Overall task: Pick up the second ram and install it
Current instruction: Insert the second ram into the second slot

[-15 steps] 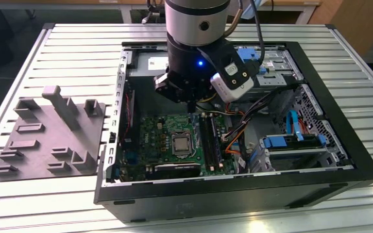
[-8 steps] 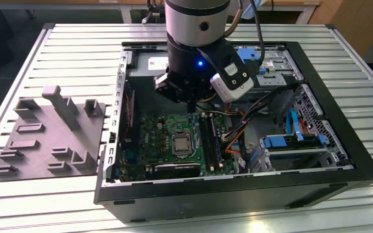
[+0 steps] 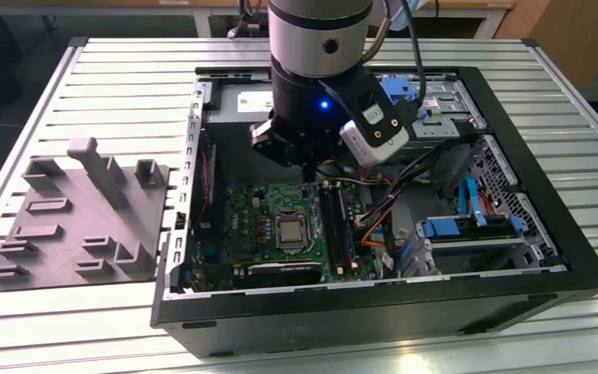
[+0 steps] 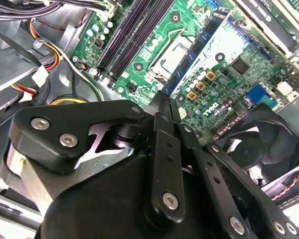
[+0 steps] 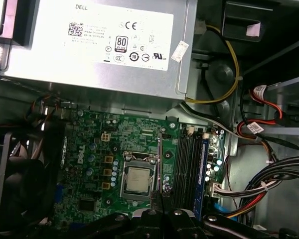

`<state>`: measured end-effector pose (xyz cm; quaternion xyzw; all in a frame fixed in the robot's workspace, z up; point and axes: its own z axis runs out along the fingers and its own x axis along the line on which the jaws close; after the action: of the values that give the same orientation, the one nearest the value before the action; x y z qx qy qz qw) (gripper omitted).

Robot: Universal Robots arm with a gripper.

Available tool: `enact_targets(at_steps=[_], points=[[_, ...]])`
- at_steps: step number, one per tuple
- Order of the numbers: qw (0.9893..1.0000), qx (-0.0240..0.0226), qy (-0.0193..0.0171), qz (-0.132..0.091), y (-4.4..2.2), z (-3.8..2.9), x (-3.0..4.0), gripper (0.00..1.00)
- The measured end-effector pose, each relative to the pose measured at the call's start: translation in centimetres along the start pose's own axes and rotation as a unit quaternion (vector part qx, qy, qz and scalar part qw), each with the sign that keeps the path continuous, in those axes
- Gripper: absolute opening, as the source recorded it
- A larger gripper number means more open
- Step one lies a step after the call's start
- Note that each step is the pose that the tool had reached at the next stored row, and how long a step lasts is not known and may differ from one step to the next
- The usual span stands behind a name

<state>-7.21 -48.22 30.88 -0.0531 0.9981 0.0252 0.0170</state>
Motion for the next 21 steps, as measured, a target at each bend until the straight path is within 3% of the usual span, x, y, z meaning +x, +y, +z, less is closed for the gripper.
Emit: enact_targets(at_steps=[21], points=[[1.0000, 0.0000, 0.0000, 0.000, -0.04, 0.50, -0.13, 0.12]])
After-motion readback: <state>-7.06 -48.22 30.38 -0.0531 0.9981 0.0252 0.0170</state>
